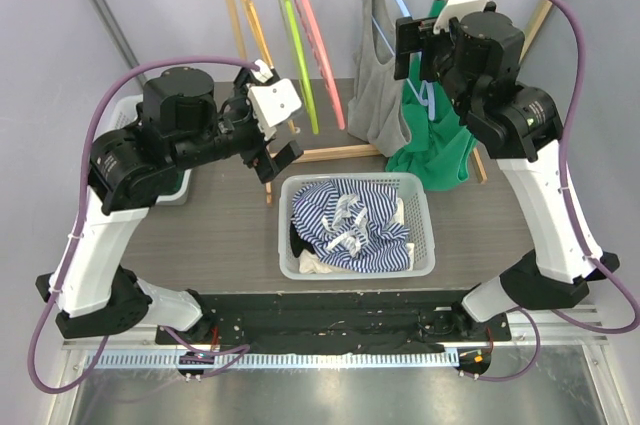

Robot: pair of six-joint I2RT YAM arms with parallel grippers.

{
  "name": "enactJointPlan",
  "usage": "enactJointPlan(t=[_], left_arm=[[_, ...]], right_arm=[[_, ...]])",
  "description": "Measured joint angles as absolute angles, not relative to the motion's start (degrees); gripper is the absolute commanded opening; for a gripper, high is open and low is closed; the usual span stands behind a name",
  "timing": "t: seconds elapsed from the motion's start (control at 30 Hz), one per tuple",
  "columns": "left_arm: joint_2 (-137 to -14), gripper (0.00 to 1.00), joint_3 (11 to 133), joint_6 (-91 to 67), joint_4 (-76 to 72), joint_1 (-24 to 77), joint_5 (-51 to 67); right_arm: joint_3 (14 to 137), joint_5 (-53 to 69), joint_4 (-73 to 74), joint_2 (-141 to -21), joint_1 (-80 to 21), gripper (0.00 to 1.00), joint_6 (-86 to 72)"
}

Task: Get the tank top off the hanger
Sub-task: Pick up the hanger from the clothesline.

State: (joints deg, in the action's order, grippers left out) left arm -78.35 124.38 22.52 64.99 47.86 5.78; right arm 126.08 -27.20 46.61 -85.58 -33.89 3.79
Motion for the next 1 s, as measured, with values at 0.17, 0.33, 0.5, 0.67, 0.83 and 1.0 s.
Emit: enactJointPlan(t=[0.17,0.33,0.5,0.67,0.83,1.0], left_arm=[[-78.11,1.0,124.33,22.5,64.77,47.86,5.48],[-77.19,1.0,123.48,22.7,64.18,47.86,4.95],[-76.84,1.0,123.28,22.83,64.05,47.86,4.49],[-76.84,1.0,123.28,22.85,64.03,47.86,4.1],[-76.84,1.0,123.28,22.85,64.01,47.86,4.05],[-76.84,1.0,123.28,22.85,63.99,47.86,4.05]], right_arm=[[126.1,-20.05,45.5,-85.93,-29.91,0.97,3.4],[126.1,-12.88,44.56,-86.48,-26.2,0.87,1.67],[126.17,-3.86,43.59,-89.06,-21.04,0.75,-2.48],[126.21,0.38,43.48,-92.64,-19.73,0.59,-5.17],[125.93,1.87,43.53,-92.77,-19.88,0.27,-6.52],[123.28,0.54,42.28,-90.5,-19.9,0.11,-8.01]])
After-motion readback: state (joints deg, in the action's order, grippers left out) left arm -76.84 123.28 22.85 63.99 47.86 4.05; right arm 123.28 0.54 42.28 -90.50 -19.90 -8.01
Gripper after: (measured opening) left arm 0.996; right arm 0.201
